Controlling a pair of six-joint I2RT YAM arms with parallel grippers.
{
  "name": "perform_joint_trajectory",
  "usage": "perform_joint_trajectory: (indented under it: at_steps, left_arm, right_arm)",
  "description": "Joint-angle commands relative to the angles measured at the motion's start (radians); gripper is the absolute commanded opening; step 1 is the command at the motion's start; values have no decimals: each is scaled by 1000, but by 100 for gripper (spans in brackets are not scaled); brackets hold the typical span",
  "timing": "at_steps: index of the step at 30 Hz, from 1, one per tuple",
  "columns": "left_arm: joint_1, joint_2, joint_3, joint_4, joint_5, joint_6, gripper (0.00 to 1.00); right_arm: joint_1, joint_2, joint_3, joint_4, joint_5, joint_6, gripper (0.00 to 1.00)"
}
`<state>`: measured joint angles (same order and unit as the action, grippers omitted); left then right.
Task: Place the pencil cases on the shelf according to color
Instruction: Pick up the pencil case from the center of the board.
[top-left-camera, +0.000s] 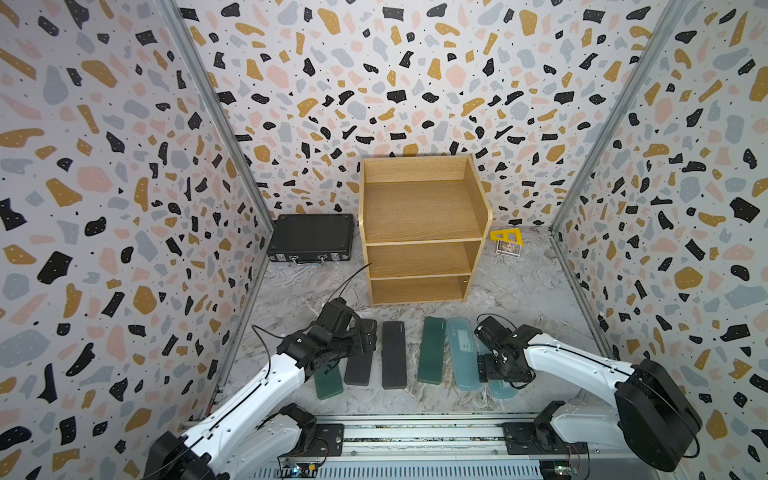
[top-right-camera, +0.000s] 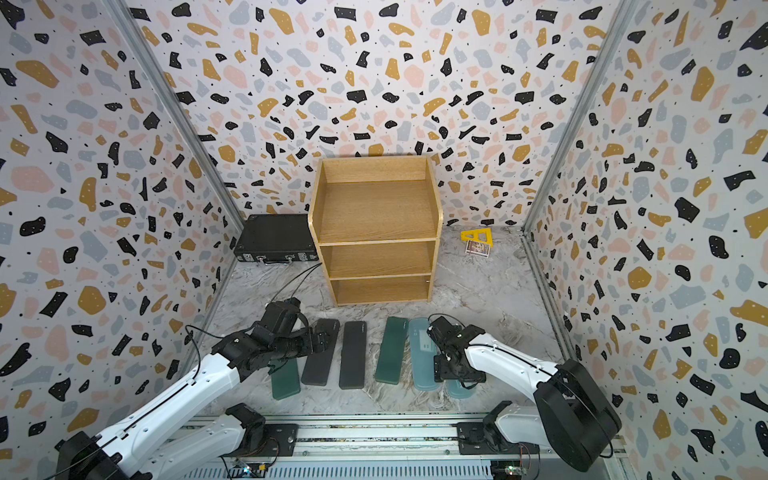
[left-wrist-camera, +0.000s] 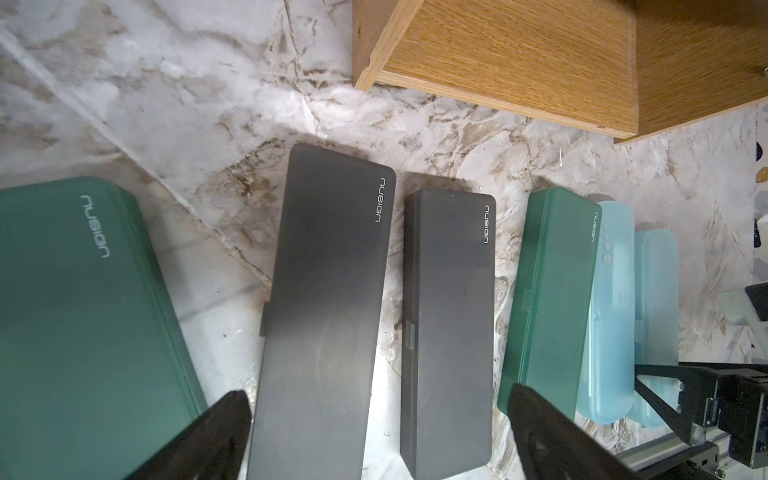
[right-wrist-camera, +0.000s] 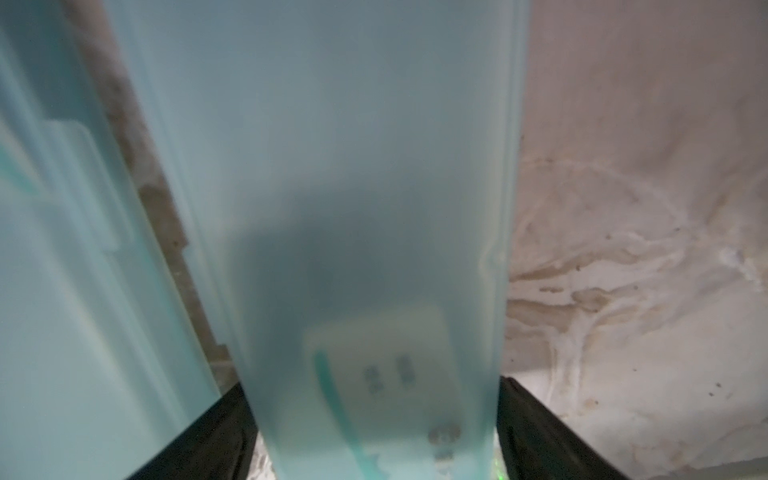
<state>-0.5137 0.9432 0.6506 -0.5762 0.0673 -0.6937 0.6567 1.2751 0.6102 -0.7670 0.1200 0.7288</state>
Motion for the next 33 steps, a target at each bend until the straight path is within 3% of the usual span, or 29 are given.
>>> perform_joint_trajectory:
  at_steps: [1, 7, 11, 19, 33]
  left_arm:
    - [-6, -8, 38, -17, -14, 13, 100]
    - [-8, -12, 40, -24, -21, 13, 100]
    - [-11, -7, 48, -37, -30, 18, 100]
    - [-17, -2, 80, -61, -30, 9, 100]
    - [-25, -22, 109, -80, -30, -4, 100]
  right_arm:
    - [4, 22, -6, 20, 16, -3, 87]
    - [5, -32, -20, 12, 44, -1, 61]
    - [5, -79, -14, -18, 69, -11, 51]
    - [5, -107, 40, -63, 69, -35, 44]
    - [4, -121, 125, -138, 63, -64, 41]
